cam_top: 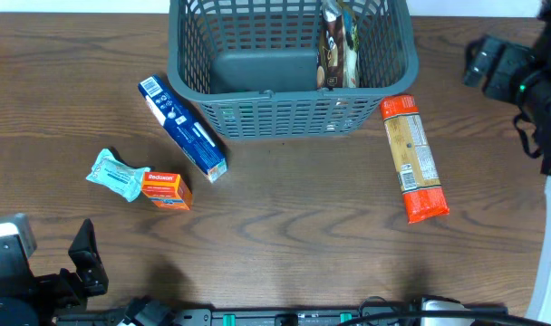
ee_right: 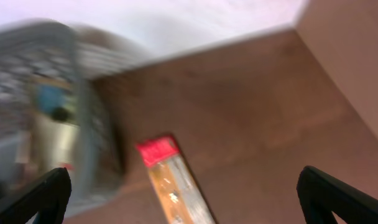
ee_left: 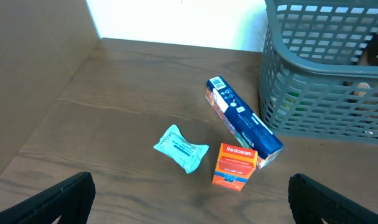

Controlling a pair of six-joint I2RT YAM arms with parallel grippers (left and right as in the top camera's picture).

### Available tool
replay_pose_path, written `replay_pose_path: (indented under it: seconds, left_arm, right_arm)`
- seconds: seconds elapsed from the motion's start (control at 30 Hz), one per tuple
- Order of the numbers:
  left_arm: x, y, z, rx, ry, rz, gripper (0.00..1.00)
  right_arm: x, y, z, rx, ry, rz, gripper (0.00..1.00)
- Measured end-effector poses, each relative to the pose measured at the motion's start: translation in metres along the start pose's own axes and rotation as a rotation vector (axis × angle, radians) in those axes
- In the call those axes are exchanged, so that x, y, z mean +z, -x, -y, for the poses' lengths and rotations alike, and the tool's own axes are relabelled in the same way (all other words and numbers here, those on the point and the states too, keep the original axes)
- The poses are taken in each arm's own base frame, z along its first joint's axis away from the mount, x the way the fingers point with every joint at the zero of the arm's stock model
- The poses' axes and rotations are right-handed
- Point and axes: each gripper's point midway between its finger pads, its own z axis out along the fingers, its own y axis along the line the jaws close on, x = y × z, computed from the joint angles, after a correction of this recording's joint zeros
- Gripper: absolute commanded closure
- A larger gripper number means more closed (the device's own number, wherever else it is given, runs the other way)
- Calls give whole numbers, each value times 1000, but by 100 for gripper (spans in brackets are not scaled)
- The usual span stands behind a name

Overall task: Pack container
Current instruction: 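Move the right gripper back to the red-ended pasta package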

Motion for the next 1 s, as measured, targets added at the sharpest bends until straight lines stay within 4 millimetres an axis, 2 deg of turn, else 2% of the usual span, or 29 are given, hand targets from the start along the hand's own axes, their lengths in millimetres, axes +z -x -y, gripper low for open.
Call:
replay_pose_path:
  seconds: [0.17,0.33,0.53,0.7,0.83,1.0]
  left_arm:
    - [0,0,0,0,0,0,1]
    - [0,0,0,0,1,0,1]
    - [0,0,0,0,1,0,1]
    - [0,0,0,0,0,0,1]
    - [0,0,0,0,1,0,2]
    - [0,0,0,0,0,0,1]
  right_arm:
    - [40,-35,39,60,-80,-112,1]
    - [96,-77,50,90,-42,-174,1]
    - [156,-155,42,86,22,-278,1]
    - [184,-204,30,58,58,-316,1]
    - [194,-223,18,29,81,-308,1]
    - [203,-238,4,-34,83,-284,1]
